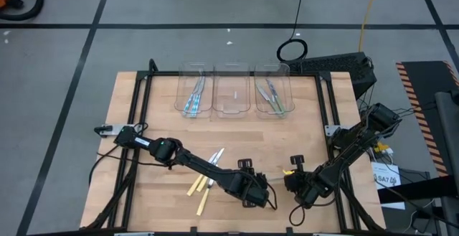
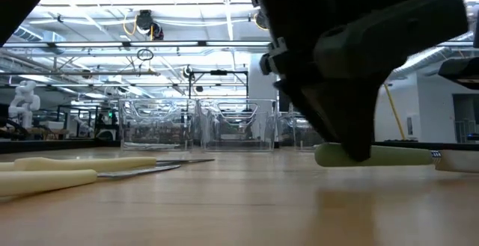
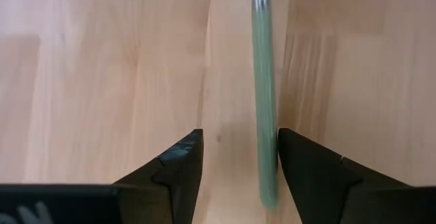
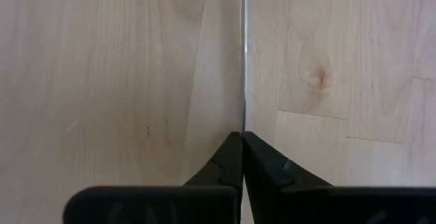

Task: Sort silverware by color (type)
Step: Put the green knife into the right transparent bin

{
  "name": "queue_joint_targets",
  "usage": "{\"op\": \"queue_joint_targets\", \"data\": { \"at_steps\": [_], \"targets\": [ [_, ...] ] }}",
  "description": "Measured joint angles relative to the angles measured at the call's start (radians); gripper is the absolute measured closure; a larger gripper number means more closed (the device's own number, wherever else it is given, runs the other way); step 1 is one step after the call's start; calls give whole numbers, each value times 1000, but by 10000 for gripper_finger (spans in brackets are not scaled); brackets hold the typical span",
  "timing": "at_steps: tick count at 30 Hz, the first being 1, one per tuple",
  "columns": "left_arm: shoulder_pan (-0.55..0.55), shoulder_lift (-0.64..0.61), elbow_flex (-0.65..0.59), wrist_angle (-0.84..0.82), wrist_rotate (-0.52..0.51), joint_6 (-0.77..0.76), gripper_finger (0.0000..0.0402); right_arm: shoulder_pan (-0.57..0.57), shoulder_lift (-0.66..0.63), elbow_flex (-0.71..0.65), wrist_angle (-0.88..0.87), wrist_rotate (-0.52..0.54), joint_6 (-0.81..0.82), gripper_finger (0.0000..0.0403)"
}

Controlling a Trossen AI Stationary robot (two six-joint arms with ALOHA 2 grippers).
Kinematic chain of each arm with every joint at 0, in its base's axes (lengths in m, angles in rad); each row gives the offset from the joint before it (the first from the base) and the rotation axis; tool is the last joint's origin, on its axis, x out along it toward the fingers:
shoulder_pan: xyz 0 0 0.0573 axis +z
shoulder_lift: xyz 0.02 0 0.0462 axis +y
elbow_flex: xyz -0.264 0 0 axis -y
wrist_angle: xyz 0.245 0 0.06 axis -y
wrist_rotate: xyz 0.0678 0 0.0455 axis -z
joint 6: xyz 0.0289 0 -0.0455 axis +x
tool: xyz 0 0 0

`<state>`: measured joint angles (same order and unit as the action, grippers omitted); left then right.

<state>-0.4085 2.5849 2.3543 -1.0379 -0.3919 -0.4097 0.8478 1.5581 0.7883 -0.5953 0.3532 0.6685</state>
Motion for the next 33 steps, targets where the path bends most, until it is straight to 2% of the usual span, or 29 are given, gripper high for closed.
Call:
{"op": "queue_joint_targets", "data": {
  "at_steps": [4,27,33],
  "targets": [
    [-13,-26,3,-25,3,-48,204,0,0,1,0,-9,0,402],
    [-32,-26,1,-20,-6,-83,204,-5,0,1,3,-14,0,402],
    [-59,-30,1,-19,-14,-45,204,-5,0,1,3,-15,0,402]
  ]
}}
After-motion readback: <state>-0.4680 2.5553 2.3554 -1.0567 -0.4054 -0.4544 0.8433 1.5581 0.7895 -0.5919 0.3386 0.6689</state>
